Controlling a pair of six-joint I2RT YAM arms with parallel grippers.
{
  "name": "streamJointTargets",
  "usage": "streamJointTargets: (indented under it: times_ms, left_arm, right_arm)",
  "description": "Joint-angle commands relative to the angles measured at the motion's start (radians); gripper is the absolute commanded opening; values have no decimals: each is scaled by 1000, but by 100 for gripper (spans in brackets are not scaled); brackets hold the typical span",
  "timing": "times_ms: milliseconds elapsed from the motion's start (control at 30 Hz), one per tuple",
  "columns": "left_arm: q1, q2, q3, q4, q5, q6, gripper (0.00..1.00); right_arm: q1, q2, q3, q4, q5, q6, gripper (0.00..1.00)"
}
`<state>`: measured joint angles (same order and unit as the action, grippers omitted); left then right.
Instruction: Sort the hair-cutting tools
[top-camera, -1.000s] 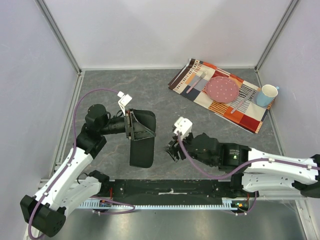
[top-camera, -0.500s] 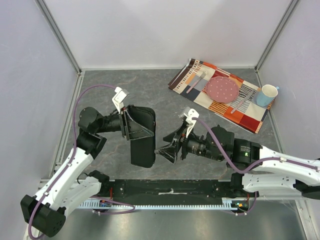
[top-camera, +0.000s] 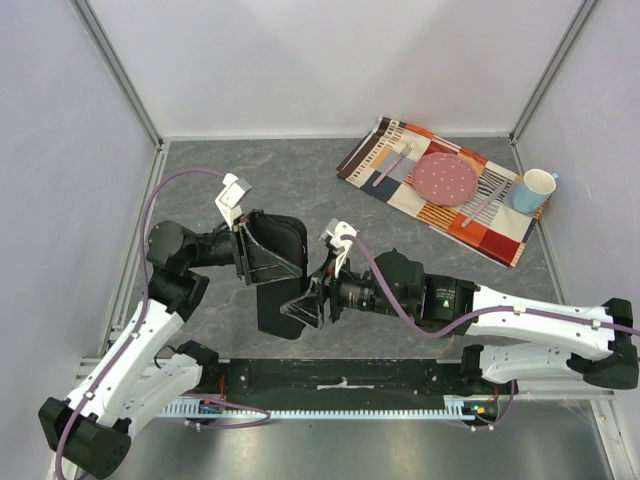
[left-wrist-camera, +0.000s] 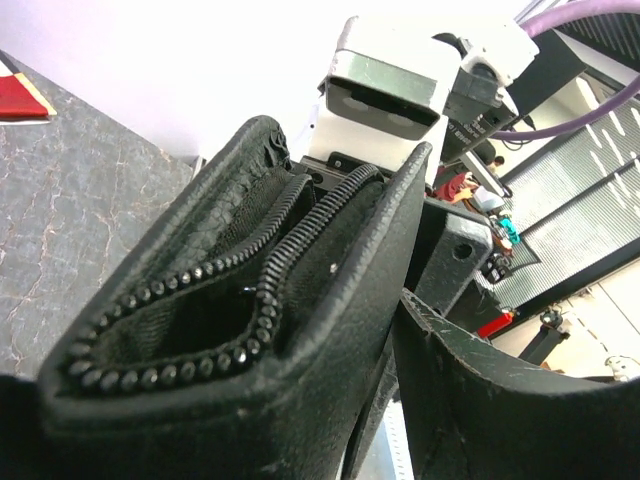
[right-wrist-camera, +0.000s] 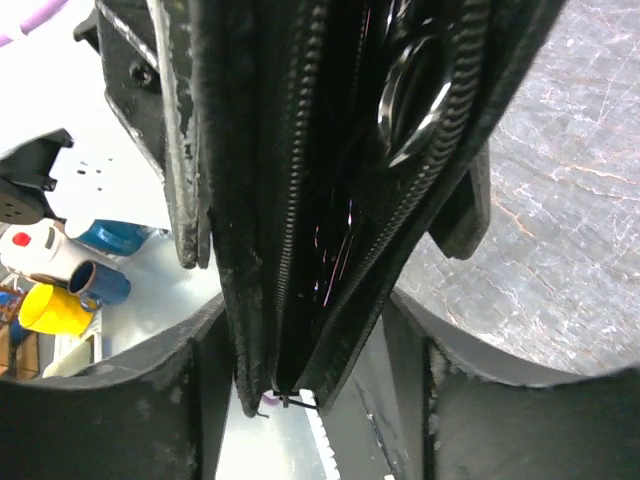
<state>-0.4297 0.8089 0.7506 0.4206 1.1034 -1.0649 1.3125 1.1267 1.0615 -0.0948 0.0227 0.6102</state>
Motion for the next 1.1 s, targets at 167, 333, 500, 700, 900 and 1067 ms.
streamJointTargets:
  times_ms: [167, 333, 500, 700, 900, 1067]
  left_arm:
    - [-1, -34, 36, 86, 23, -66, 2]
    - [-1, -37, 30, 89, 24, -61, 34]
    - [-1, -53, 21, 55, 41, -32, 60]
    - [-1, -85, -3, 47, 65, 6, 77]
    - [-1, -132, 12, -34, 64, 58, 99]
    - [-1, -128, 7, -52, 58, 75, 97]
  right_arm:
    - [-2, -36, 18, 64, 0, -44, 3]
    - [-1, -54, 9, 60, 11, -47, 0]
    - [-1, -90, 21, 43, 17, -56, 0]
    - [-1, -126, 64, -3, -18, -50, 0]
    - [-2, -166, 83, -74, 3, -72, 0]
    - [-1, -145, 81, -49, -21, -64, 0]
